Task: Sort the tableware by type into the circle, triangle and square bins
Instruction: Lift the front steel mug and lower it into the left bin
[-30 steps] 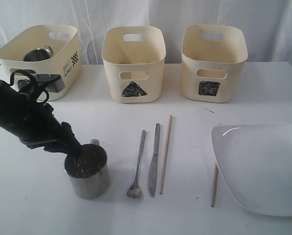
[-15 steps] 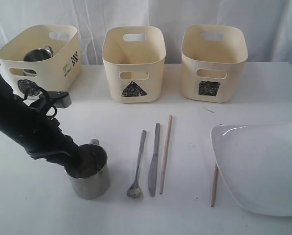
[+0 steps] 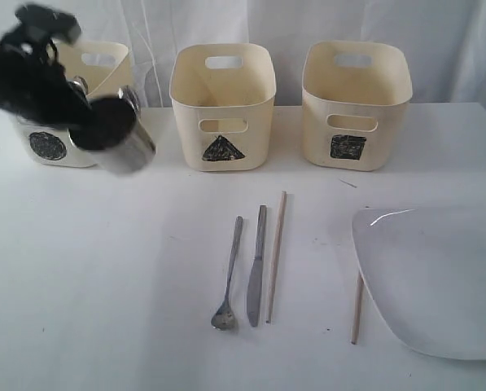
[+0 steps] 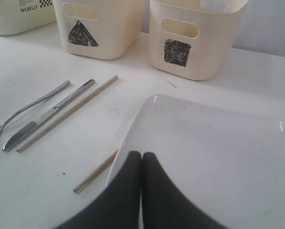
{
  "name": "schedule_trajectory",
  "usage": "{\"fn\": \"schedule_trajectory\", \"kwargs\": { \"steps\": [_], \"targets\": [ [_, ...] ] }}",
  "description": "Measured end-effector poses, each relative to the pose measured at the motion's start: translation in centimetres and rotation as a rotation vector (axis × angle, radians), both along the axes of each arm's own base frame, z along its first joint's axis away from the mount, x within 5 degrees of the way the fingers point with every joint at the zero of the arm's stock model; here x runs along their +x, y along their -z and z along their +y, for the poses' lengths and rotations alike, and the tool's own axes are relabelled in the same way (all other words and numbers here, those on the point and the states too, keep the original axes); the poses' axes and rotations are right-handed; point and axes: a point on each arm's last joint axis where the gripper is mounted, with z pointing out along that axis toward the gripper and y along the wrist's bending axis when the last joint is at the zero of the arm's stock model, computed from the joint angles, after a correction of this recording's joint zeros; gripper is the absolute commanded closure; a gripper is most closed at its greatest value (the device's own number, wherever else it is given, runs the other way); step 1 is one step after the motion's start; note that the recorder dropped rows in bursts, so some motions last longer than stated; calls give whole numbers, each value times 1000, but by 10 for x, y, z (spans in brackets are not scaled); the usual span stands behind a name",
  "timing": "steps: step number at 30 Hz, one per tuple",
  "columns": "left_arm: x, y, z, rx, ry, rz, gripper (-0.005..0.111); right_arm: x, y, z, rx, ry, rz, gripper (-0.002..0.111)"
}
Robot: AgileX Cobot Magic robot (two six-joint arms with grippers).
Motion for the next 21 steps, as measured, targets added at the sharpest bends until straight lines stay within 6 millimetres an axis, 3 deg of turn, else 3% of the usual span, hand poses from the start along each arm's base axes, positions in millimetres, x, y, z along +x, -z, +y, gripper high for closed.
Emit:
{"fn": "schedule_trajectory", "kwargs": {
  "steps": [2,7,10,14,21],
  "targets": [
    [16,-30,18,-7,-81,-155,107,0,0,0,0,0,0,108],
    [65,-64,65,-7,-264,-389,107,0,0,0,0,0,0,108],
    [100,-49,85,-1,-321,-384,107,0,0,0,0,0,0,108],
    [136,-18,90,2,-334,-340,107,0,0,0,0,0,0,108],
    [166,16,89,4,-328,-283,107,0,0,0,0,0,0,108]
  ]
}}
